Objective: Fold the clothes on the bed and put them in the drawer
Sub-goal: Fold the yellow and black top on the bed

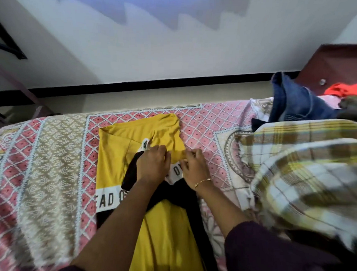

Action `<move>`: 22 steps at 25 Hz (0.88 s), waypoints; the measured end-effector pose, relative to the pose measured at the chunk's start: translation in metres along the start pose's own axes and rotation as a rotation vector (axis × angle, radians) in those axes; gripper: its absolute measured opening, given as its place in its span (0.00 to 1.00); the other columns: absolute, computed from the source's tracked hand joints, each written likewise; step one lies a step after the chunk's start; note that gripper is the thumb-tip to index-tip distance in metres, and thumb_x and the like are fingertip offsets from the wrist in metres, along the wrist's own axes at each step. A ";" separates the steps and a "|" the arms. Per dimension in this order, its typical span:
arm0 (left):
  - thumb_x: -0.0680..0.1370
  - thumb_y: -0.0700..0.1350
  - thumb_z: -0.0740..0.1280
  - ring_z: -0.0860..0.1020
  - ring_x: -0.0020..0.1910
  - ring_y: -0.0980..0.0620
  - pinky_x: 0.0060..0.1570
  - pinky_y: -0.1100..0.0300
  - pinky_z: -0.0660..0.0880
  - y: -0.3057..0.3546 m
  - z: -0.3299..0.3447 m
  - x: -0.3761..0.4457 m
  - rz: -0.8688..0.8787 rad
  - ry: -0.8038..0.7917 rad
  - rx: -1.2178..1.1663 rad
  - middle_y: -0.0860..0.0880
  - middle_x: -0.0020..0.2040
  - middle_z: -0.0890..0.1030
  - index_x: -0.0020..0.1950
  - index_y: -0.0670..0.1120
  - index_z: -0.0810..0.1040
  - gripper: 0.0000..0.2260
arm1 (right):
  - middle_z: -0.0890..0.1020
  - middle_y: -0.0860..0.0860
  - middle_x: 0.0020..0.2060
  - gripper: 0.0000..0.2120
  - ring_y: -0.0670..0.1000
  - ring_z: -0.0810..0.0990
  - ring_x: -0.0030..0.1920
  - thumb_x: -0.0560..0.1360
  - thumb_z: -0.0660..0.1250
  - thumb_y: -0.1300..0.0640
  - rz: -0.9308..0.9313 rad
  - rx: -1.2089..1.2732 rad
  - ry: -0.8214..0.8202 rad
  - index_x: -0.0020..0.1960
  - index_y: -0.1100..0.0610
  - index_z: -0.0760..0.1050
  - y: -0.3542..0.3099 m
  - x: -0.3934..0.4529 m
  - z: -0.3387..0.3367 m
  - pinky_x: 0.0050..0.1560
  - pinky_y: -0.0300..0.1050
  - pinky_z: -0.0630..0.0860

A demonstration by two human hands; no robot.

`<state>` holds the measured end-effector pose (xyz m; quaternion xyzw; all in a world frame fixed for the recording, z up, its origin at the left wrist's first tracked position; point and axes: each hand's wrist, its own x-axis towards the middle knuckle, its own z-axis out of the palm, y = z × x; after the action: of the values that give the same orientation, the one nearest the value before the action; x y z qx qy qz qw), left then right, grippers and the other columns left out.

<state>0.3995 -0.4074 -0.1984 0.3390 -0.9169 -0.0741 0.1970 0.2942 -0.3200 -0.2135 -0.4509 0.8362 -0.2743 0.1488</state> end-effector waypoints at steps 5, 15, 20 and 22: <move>0.80 0.50 0.59 0.79 0.49 0.39 0.41 0.53 0.73 0.075 -0.020 -0.079 -0.450 -0.270 0.113 0.40 0.48 0.81 0.48 0.40 0.78 0.15 | 0.68 0.61 0.64 0.24 0.60 0.70 0.64 0.77 0.63 0.56 0.092 0.004 -0.319 0.71 0.60 0.63 0.017 -0.090 -0.031 0.64 0.47 0.65; 0.82 0.44 0.57 0.70 0.66 0.40 0.63 0.52 0.66 0.137 -0.021 -0.130 -0.611 -0.384 -0.402 0.36 0.67 0.71 0.68 0.36 0.68 0.17 | 0.79 0.64 0.47 0.06 0.60 0.78 0.49 0.74 0.61 0.65 0.105 0.214 -0.340 0.47 0.66 0.75 0.031 -0.223 -0.073 0.43 0.45 0.71; 0.81 0.39 0.57 0.72 0.60 0.39 0.54 0.52 0.68 0.146 -0.038 -0.206 -0.619 -0.037 -0.297 0.38 0.59 0.78 0.63 0.38 0.74 0.14 | 0.77 0.60 0.43 0.08 0.56 0.74 0.44 0.78 0.57 0.63 0.360 0.407 -0.273 0.43 0.61 0.72 0.034 -0.245 -0.066 0.37 0.42 0.60; 0.80 0.42 0.56 0.73 0.58 0.37 0.54 0.49 0.70 0.128 -0.043 -0.238 -0.640 0.031 -0.187 0.38 0.56 0.78 0.59 0.37 0.77 0.14 | 0.78 0.60 0.51 0.06 0.58 0.76 0.49 0.79 0.58 0.60 0.402 0.396 -0.260 0.49 0.61 0.73 0.039 -0.249 -0.055 0.41 0.43 0.65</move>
<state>0.5063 -0.1555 -0.1988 0.5916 -0.7499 -0.2108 0.2078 0.3767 -0.0767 -0.1919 -0.2700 0.8130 -0.3368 0.3908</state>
